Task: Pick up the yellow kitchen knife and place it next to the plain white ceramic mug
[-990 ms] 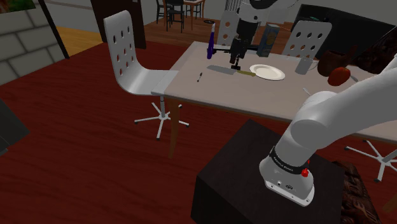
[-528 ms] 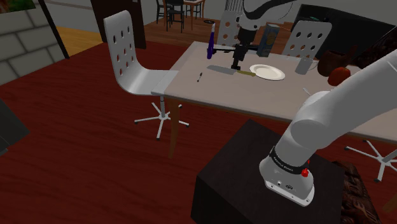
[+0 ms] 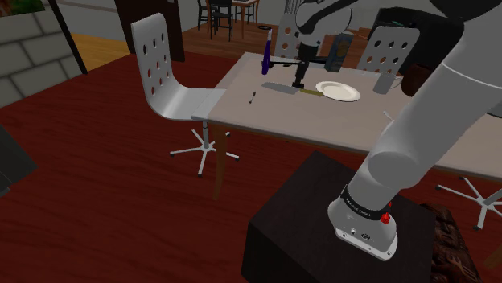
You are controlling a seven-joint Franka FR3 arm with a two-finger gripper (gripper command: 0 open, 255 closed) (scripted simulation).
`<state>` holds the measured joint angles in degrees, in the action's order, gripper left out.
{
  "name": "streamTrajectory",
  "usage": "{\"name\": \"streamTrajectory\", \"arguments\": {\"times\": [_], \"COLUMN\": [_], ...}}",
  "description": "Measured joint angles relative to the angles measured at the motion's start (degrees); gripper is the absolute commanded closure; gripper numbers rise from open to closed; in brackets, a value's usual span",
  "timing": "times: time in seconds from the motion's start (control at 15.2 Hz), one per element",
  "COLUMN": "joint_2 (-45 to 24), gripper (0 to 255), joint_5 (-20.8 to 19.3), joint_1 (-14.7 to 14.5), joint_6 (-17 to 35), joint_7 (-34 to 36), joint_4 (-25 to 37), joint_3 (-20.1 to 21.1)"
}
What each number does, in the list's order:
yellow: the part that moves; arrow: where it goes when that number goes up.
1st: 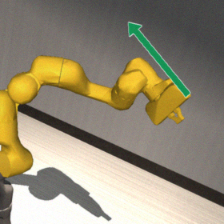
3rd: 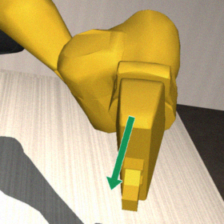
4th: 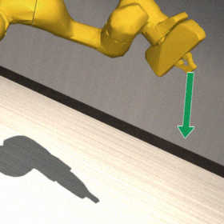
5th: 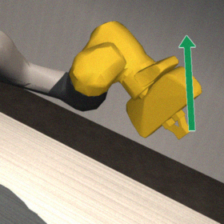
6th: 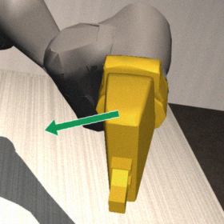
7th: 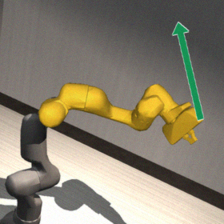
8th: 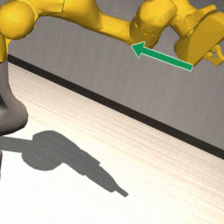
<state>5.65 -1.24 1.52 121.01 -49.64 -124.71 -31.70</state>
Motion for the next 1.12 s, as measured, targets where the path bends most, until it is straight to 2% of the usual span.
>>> {"name": "streamTrajectory", "arguments": {"times": [0.33, 0.53, 0.66, 1.12], "joint_2": [-12.85, -21.28, -25.20, -29.22], "gripper": [0, 0, 0, 0], "joint_5": [7.83, 12.79, 14.76, 17.31], "joint_1": [1.93, 4.97, 6.66, 7.99], "joint_6": [1.42, 0.49, -0.16, 3.38], "joint_7": [-13.09, -20.31, -23.35, -25.74], "joint_4": [8.82, 16.38, 20.25, 20.10], "joint_3": [-2.24, -1.68, -0.91, 0.38]}}
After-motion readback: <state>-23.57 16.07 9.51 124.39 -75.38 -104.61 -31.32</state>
